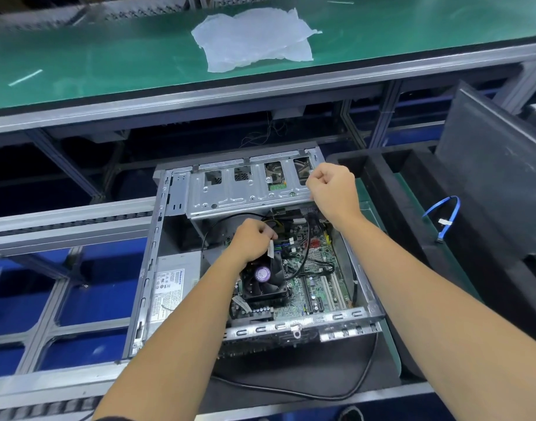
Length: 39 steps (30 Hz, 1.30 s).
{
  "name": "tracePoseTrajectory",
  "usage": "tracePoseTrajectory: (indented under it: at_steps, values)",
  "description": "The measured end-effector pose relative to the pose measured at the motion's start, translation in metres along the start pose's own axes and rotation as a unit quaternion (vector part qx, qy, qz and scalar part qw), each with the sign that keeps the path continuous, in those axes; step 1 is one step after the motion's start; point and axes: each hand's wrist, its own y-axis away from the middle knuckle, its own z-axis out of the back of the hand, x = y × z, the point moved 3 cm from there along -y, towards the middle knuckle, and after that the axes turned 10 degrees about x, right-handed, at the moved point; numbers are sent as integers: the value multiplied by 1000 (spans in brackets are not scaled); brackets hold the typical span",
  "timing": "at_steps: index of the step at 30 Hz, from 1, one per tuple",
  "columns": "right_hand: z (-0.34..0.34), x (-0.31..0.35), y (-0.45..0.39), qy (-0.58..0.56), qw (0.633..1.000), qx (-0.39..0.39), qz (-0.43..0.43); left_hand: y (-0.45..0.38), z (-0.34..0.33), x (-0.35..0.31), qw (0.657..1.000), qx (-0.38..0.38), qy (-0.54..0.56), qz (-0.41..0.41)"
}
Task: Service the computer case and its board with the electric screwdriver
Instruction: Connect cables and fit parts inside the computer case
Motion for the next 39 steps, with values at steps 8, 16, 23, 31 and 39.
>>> tracePoseTrajectory:
  at_steps: [8,16,23,31,39]
  values:
    - [1,0,1,-11,1000,-1,7,-2,-2,4,989,19,135,54]
    - [2,-1,0,-26,1000,-3,6,2,-3,-3,999,50,10,10]
    - [8,-9,-3,-152,987,-20,-46,8,0,-12,970,-6,-236,-51]
    - [8,-8,-4,-170,984,-33,-45,0,-33,-34,929,50,-351,-107]
    - [6,-10,-6,-128,990,-36,-56,-21,-52,-34,946,129,-276,-110]
